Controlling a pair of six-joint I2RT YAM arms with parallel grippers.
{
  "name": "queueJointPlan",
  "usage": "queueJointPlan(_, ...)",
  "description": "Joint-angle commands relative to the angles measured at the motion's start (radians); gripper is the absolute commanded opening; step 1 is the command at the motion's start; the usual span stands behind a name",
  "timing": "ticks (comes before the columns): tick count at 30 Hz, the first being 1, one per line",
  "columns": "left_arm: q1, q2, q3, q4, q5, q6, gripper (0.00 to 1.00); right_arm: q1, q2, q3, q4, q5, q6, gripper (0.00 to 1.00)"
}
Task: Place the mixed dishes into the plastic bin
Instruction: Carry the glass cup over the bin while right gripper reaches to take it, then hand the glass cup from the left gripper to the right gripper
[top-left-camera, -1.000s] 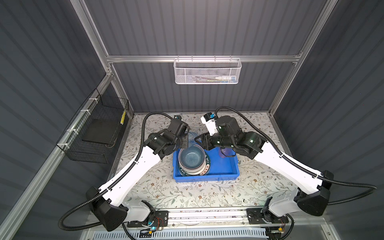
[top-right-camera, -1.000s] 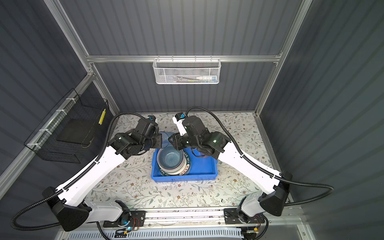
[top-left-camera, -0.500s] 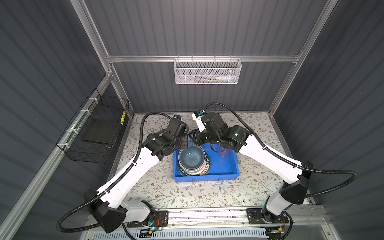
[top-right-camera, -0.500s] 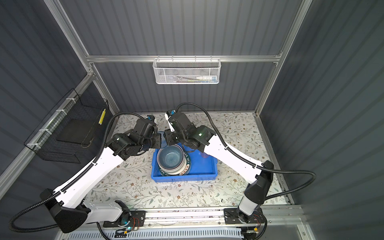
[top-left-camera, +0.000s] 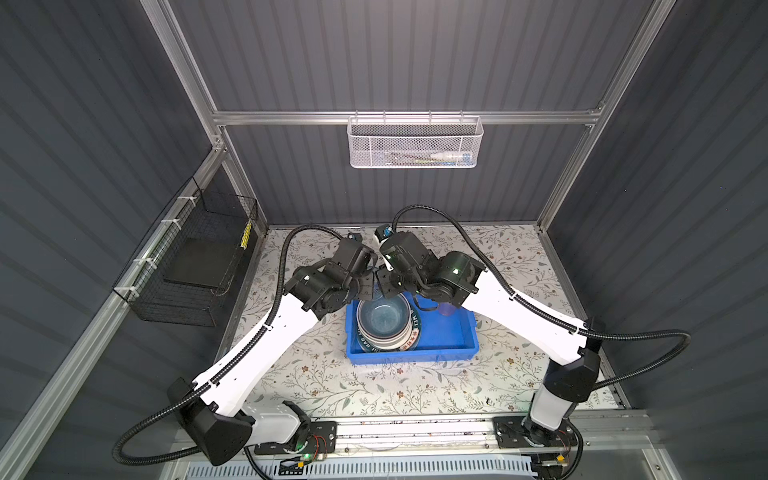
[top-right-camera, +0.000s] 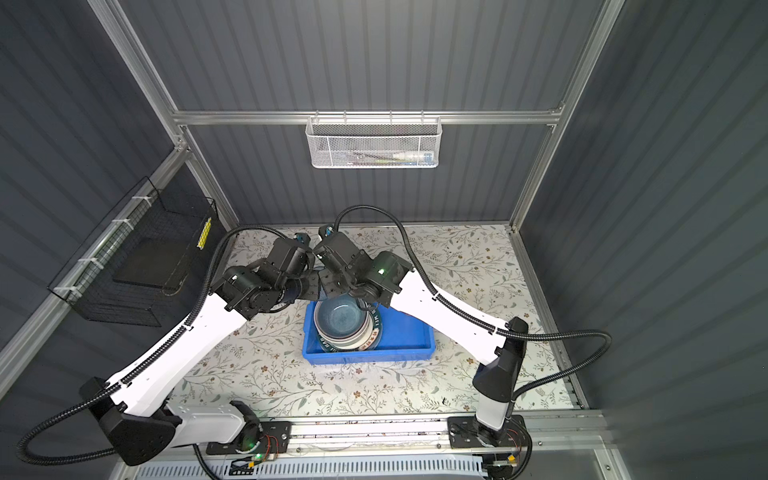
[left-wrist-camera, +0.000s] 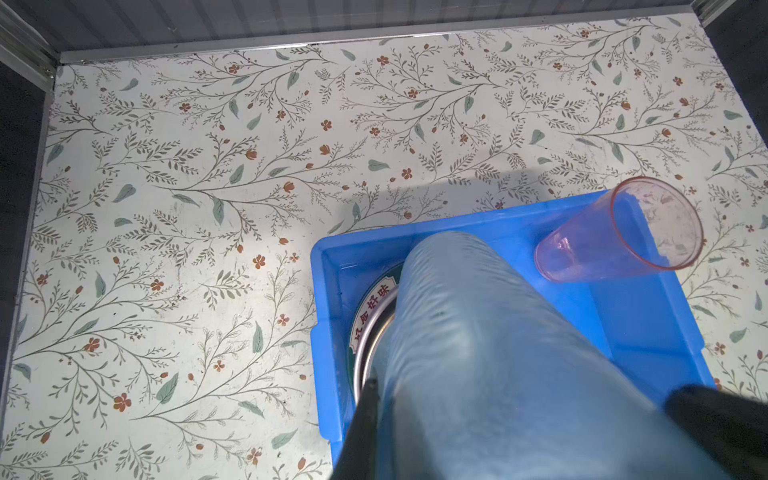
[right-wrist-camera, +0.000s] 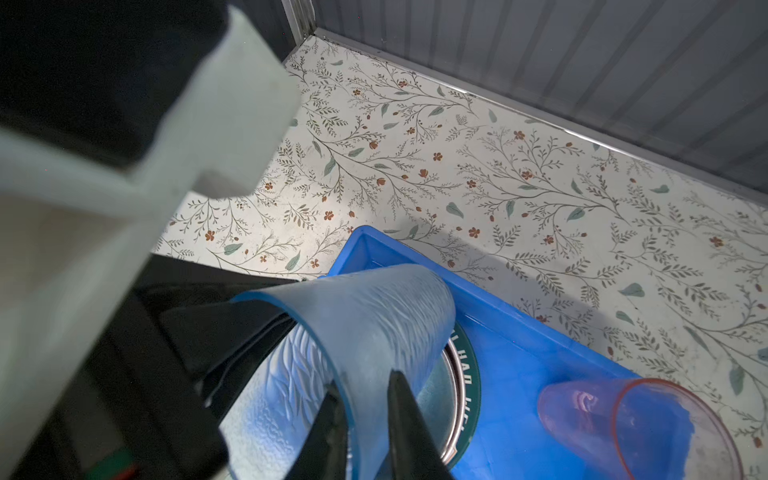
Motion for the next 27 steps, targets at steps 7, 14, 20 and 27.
queueJointPlan(7,-0.006,-0.091,0.085,0.036,0.140,0.008,0.10,-0.026,-0.022,-0.023,-0.050,0.047,0.039,0.00)
queueJointPlan(14,-0.006,-0.117,0.084,0.026,0.194,0.012,0.17,-0.026,-0.069,-0.064,-0.038,0.030,0.022,0.00)
queueJointPlan(20,-0.005,-0.125,0.081,0.014,0.233,0.013,0.22,-0.025,-0.118,-0.118,-0.014,0.028,0.013,0.00)
queueJointPlan(27,-0.004,-0.131,0.075,0.019,0.325,0.034,0.35,-0.030,-0.173,-0.179,-0.004,0.018,0.013,0.00)
